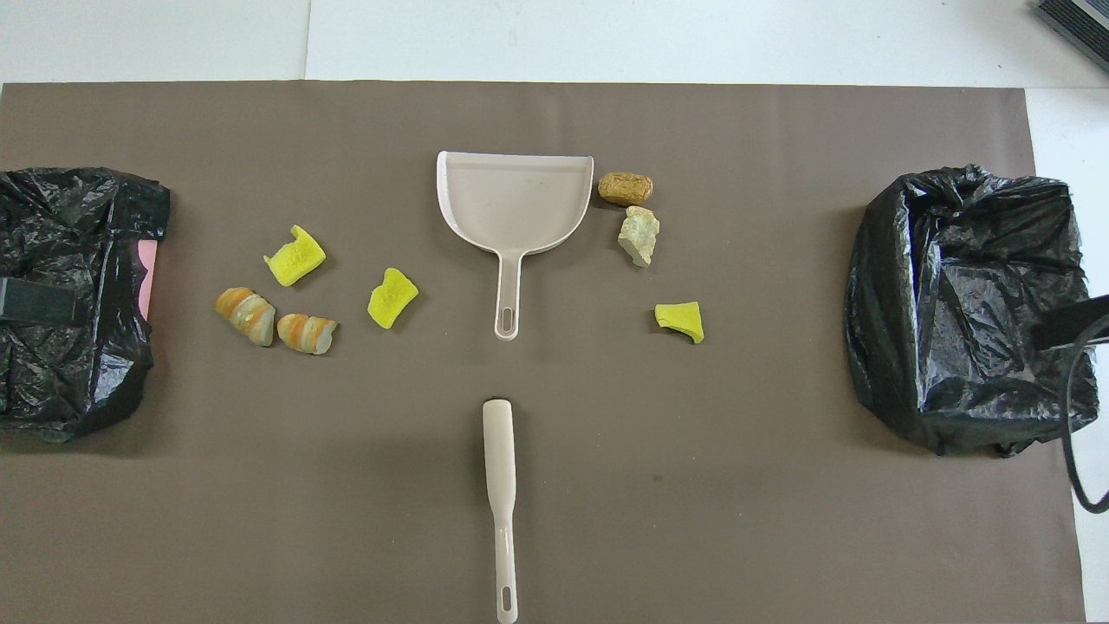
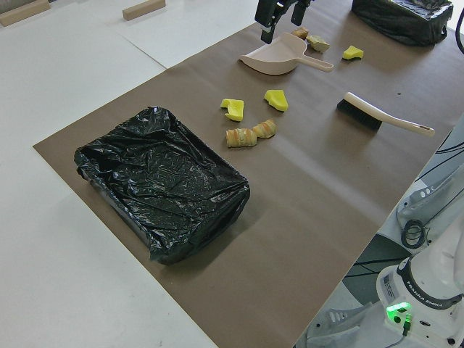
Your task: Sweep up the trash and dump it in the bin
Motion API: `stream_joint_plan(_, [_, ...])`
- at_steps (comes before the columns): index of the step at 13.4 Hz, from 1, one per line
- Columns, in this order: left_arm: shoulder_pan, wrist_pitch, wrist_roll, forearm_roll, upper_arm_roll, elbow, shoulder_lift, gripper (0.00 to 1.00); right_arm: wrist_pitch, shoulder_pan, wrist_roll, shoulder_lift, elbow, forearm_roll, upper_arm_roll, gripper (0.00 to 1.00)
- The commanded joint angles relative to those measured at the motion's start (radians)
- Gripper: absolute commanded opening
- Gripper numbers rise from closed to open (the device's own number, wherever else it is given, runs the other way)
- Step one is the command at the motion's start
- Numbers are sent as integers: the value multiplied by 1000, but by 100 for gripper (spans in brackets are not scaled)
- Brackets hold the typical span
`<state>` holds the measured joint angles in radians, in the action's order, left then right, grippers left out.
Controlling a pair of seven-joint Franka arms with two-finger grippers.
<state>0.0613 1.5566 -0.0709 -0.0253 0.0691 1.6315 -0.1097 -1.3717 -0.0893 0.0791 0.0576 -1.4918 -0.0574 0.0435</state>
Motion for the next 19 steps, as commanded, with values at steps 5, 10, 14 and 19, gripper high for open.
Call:
stream_joint_plan(5, [-1, -20, -1, -2, 1, 11, -16, 100, -15, 3, 16, 21, -25, 31, 4, 100])
stream_joint_plan(10, [-12, -49, 3, -5, 17, 11, -25, 100, -20, 8, 21, 25, -35, 36, 7, 100])
stream_joint_plan(14, [-12, -47, 3, -8, 55, 13, -27, 100, -18, 13, 33, -1, -10, 33, 10, 100])
stream_joint_plan(19, [-12, -47, 3, -8, 57, 13, -27, 100, -24, 10, 39, -24, 2, 31, 39, 100])
